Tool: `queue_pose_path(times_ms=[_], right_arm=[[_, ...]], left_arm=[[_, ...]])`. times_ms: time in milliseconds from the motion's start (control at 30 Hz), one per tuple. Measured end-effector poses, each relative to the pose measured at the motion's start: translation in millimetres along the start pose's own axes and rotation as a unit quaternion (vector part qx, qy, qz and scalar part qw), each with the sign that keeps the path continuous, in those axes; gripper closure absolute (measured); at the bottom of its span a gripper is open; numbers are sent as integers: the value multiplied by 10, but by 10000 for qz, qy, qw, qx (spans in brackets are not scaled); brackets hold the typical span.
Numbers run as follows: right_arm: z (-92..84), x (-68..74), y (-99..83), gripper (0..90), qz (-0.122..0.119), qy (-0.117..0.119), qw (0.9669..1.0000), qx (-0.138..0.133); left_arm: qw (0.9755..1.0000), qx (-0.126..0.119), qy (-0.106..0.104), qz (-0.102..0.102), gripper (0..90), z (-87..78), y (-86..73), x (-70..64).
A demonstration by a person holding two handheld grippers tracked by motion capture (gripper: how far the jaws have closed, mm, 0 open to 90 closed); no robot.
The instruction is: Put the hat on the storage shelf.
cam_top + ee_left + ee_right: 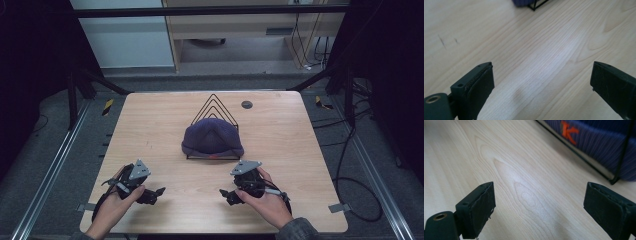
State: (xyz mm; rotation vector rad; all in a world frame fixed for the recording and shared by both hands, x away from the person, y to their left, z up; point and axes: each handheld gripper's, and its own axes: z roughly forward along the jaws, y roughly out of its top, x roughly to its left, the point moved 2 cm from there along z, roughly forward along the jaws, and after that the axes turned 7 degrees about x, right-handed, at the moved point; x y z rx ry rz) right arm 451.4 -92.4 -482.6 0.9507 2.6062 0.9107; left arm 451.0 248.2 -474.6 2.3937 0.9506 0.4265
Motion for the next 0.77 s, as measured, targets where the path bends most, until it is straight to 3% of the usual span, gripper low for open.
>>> queue_pose_path(times_ms=[233, 400, 533, 600, 767], right_arm=[[258, -109, -115, 95, 204, -86, 9995, 215], [337, -139, -152, 81, 183, -222, 9993, 225], [397, -153, -188, 46, 238, -303, 9992, -98], [404, -153, -189, 41, 268, -324, 9990, -117], [410, -149, -185, 25, 343, -367, 9987, -95]], left_arm=[[9986, 111, -41, -515, 49, 248, -152, 220], [9983, 69, -43, -583, 48, 320, -147, 242], [9976, 210, -47, -661, 43, 425, -146, 237], [9982, 118, -14, -593, 0, 461, -148, 238], [9983, -231, -83, -520, 0, 495, -184, 268]])
